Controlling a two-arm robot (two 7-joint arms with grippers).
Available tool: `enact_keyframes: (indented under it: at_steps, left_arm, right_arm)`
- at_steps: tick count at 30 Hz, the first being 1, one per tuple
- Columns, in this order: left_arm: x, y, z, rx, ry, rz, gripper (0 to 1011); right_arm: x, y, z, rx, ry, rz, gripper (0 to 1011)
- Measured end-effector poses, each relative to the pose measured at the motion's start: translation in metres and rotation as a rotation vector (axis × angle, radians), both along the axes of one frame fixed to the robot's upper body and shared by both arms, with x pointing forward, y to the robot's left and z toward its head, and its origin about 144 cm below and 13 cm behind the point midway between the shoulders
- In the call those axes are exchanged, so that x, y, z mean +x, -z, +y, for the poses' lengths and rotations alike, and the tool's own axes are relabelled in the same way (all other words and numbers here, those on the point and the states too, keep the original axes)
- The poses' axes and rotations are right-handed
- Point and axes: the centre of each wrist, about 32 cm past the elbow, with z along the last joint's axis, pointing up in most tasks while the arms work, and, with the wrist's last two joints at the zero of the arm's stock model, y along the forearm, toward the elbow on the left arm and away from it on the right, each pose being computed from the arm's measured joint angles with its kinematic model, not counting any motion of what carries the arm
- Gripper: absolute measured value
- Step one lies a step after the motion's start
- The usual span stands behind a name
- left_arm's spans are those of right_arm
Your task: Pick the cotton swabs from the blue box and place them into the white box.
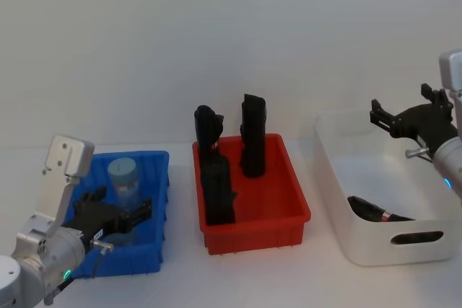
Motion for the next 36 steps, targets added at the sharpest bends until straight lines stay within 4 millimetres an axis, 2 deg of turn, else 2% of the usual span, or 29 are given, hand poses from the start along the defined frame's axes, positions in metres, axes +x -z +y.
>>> enact_keyframes:
  at_steps: [36]
  left_arm:
    - [0.001,0.013,0.004,0.085,-0.008,0.096,1004]
  right_arm:
    - [0.000,0.000,0.000,0.000,0.000,0.000,1002]
